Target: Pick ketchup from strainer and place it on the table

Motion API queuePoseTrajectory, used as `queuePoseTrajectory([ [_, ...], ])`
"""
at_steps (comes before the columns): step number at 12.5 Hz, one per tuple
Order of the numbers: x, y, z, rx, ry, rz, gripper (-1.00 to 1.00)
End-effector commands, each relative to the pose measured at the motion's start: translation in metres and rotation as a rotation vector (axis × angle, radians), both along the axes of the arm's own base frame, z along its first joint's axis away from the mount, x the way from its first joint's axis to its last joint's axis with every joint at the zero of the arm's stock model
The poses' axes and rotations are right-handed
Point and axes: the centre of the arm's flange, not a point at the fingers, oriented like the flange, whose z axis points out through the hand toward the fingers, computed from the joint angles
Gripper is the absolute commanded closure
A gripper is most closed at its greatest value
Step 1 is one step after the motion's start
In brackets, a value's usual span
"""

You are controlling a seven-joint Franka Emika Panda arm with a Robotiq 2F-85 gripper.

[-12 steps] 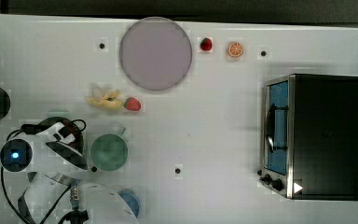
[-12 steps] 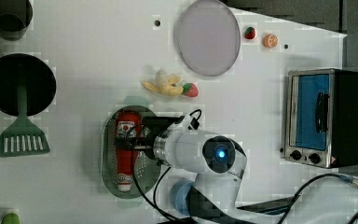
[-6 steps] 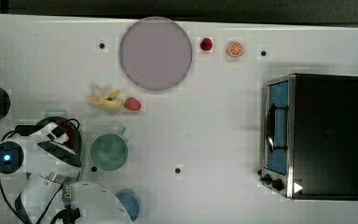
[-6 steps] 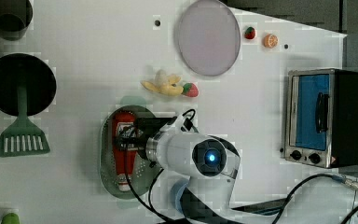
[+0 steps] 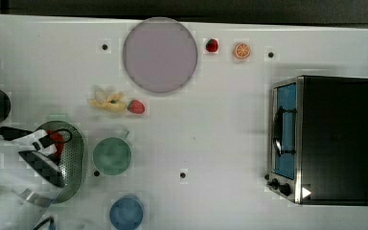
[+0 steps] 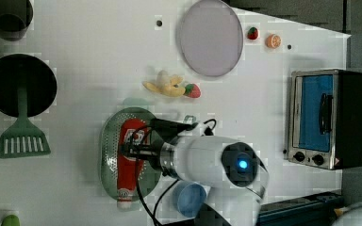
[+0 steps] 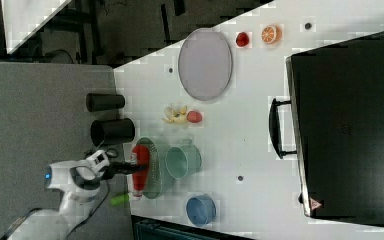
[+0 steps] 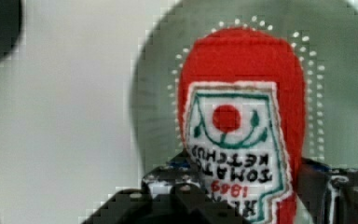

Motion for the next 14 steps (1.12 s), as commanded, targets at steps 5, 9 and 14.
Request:
queuePoseTrajectory([
  [5, 0.043, -0.047, 0.127, -0.081, 0.032, 0.139, -0.13],
  [9, 0.088, -0.113, 0.183, -0.123, -0.002, 0.168, -0.13],
  [14, 0.143, -0.241, 0.216, -0.149, -0.078, 0.154, -0.13],
])
